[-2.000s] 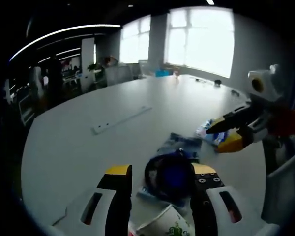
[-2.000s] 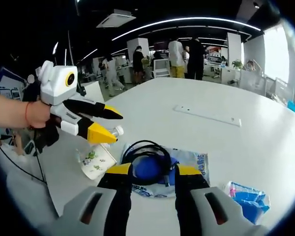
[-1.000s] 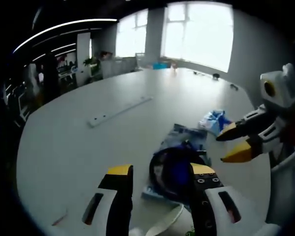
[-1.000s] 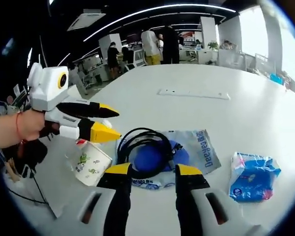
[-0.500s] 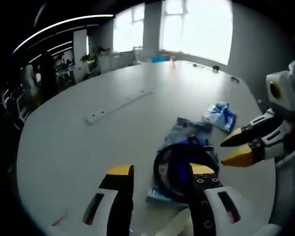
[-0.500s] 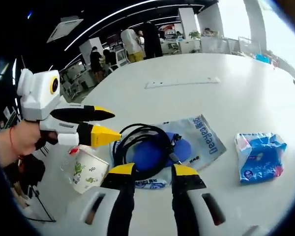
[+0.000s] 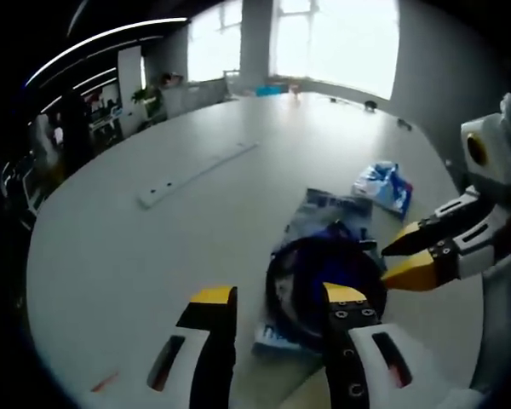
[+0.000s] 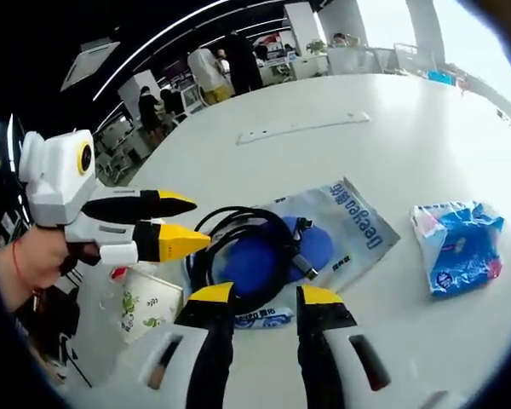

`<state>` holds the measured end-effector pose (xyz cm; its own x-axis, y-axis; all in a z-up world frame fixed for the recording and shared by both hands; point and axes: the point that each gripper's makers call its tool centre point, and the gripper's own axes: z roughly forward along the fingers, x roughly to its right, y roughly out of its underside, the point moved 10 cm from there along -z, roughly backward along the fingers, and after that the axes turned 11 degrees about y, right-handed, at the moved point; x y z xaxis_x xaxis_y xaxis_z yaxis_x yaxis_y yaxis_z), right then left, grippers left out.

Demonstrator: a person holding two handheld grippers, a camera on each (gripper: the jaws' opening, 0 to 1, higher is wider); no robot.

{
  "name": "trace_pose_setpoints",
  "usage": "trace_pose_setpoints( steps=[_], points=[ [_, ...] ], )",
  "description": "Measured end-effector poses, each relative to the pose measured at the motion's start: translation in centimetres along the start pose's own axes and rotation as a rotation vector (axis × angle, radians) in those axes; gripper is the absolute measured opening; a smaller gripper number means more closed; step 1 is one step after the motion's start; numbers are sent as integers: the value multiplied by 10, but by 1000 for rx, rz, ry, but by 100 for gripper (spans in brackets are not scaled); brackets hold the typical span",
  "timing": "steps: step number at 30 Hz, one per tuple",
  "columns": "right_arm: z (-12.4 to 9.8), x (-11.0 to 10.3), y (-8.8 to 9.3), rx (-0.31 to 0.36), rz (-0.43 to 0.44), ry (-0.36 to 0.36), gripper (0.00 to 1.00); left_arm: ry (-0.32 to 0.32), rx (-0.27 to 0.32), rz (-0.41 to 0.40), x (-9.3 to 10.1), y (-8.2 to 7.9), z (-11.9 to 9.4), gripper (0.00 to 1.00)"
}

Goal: Arrange the tabletop items into an orderly group along one side of the table until the central work area is clear of visible clutter.

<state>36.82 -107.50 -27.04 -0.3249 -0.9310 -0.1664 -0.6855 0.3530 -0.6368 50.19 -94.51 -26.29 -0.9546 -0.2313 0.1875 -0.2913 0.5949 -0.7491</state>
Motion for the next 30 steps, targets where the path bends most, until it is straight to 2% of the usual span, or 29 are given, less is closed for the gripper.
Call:
trace_pose_setpoints(
  steps=[10,30],
  points=[
    [6,-1,4,-14,47,1,23,17,-52,21,1,4,13,31],
    [15,-4,7,-25,71,-14,13,35,-69,3,4,7,22,24]
  ],
)
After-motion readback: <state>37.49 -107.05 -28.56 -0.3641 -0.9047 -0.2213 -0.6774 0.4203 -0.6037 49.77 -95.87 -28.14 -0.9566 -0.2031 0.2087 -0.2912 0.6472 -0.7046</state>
